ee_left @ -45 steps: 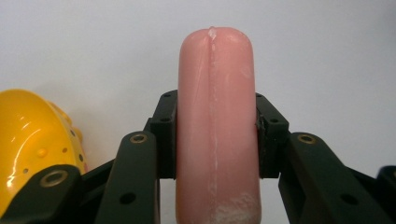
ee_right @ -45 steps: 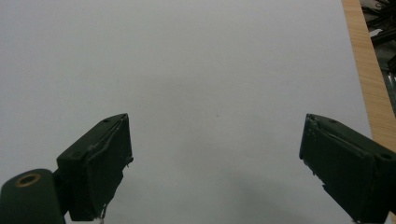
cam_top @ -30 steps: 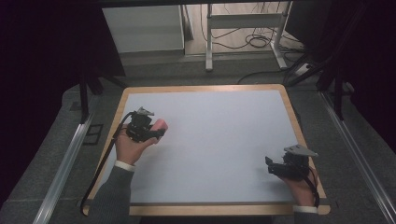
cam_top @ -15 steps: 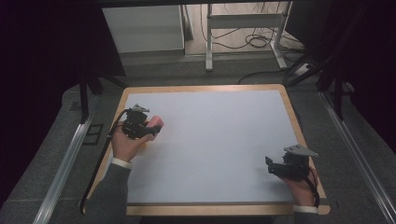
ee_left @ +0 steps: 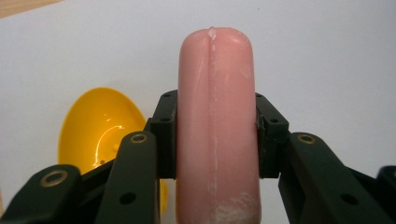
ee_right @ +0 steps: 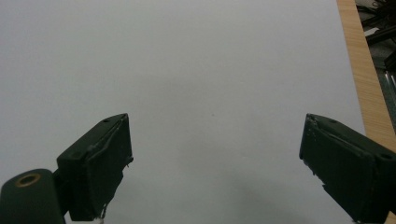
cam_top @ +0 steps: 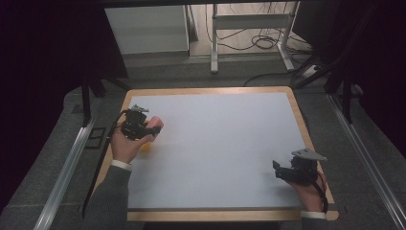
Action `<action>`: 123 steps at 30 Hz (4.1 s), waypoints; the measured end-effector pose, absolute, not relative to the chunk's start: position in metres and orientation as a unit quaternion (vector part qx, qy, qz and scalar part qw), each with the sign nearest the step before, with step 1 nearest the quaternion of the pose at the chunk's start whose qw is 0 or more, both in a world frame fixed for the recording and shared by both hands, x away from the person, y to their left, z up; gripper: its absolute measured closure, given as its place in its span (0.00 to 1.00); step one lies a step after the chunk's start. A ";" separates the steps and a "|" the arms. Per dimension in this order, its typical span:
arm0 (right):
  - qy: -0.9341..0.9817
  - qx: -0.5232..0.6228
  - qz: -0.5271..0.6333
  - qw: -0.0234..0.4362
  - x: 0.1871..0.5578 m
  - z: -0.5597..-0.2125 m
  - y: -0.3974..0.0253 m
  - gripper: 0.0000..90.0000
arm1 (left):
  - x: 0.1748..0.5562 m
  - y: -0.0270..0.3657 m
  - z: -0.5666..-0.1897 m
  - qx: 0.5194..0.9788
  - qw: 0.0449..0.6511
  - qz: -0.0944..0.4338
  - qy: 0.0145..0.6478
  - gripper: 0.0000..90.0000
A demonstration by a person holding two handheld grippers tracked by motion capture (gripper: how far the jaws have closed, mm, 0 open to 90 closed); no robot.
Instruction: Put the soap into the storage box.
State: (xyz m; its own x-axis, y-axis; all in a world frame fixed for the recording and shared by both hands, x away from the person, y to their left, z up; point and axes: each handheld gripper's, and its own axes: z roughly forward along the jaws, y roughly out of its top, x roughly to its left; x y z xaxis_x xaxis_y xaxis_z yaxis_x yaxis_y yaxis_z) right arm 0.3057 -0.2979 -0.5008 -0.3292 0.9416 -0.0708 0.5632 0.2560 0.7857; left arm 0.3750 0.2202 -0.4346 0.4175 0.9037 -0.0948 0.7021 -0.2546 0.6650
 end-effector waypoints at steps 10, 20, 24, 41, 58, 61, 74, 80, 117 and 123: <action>0.742 0.508 0.336 0.280 0.306 -0.501 -0.298 0.10 | 0.379 0.230 -0.437 0.769 0.322 0.154 0.531 0.67; 0.742 0.509 0.336 0.280 0.306 -0.501 -0.298 0.10 | 0.380 0.242 -0.440 0.761 0.319 0.156 0.543 0.67; 0.741 0.508 0.337 0.281 0.306 -0.501 -0.298 0.10 | 0.381 0.247 -0.444 0.757 0.315 0.156 0.551 0.67; 0.741 0.509 0.336 0.281 0.306 -0.501 -0.298 0.10 | 0.390 0.264 -0.460 0.745 0.302 0.155 0.575 0.67; 0.742 0.510 0.332 0.280 0.306 -0.503 -0.298 0.10 | 0.396 0.266 -0.487 0.745 0.275 0.143 0.591 0.67; 0.742 0.510 0.332 0.280 0.306 -0.503 -0.298 0.10 | 0.395 0.266 -0.487 0.743 0.281 0.145 0.589 0.66; 0.744 0.509 0.332 0.279 0.307 -0.504 -0.297 0.10 | 0.376 0.266 -0.466 0.735 0.328 0.172 0.568 0.31; 0.744 0.508 0.332 0.280 0.307 -0.503 -0.297 0.10 | 0.358 0.264 -0.462 0.738 0.354 0.169 0.549 0.28; 0.746 0.503 0.332 0.282 0.306 -0.503 -0.292 0.10 | 0.277 0.256 -0.507 0.762 0.396 0.126 0.496 0.32; 0.747 0.499 0.334 0.284 0.306 -0.502 -0.292 0.10 | 0.277 0.258 -0.510 0.761 0.395 0.123 0.500 0.32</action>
State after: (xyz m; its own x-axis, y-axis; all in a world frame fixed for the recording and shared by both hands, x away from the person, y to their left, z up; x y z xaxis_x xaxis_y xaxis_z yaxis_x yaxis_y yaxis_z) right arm 0.3061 -0.2917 -0.5025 -0.3397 0.9362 -0.0904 0.5562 0.2775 0.7833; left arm 0.2766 0.2577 -0.5098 0.4697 0.8579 -0.2082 0.6643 -0.1881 0.7234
